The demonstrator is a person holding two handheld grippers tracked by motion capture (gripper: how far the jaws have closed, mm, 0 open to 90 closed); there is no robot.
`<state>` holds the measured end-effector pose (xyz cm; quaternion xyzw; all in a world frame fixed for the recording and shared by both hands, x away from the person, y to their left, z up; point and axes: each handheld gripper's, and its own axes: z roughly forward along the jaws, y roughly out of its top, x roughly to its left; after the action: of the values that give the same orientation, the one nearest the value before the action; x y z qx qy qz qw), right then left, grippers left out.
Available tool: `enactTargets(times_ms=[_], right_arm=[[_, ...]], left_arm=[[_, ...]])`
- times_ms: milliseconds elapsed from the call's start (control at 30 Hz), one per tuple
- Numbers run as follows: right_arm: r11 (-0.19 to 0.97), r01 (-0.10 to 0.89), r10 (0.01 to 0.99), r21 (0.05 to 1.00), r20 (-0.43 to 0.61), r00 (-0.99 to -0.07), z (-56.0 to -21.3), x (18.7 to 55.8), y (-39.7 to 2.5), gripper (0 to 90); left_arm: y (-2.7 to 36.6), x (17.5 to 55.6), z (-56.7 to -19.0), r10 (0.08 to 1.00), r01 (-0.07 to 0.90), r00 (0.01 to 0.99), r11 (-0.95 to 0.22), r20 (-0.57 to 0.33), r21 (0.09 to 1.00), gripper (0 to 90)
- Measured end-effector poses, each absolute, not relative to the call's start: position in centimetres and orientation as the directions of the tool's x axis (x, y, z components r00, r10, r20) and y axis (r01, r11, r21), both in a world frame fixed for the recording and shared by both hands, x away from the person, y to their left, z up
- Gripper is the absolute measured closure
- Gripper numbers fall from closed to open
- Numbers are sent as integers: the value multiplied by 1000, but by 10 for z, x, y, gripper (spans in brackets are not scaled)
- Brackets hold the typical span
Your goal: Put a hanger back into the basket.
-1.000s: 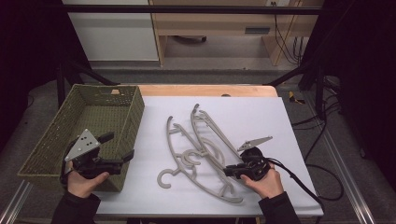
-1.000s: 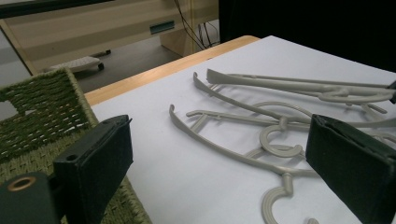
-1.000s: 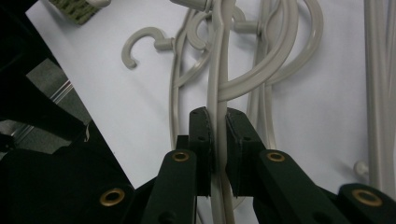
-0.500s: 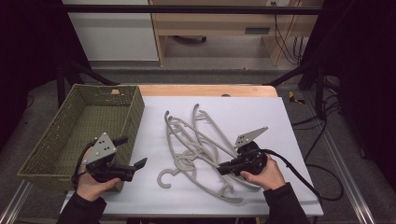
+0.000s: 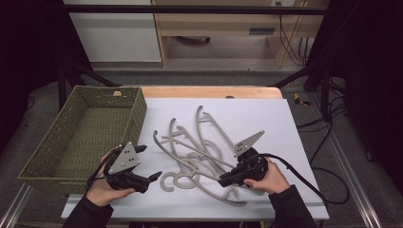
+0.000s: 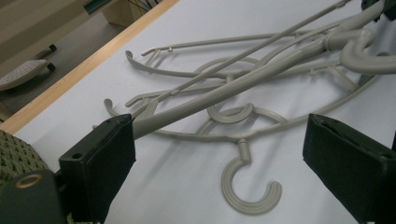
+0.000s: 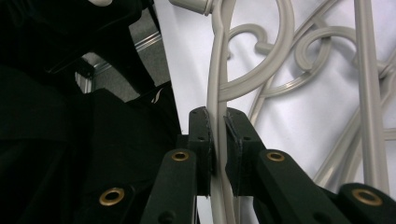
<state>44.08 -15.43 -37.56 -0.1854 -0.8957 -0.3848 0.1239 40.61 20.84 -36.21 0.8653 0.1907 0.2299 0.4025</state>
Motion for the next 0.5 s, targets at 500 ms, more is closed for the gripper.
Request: enactTargets(times_ms=[500], right_arm=[[664,395,160,635,395,-905,-381,439,-148,819]], left_arm=[[172,407,-387,315,-13,856,-779,409,627,345]])
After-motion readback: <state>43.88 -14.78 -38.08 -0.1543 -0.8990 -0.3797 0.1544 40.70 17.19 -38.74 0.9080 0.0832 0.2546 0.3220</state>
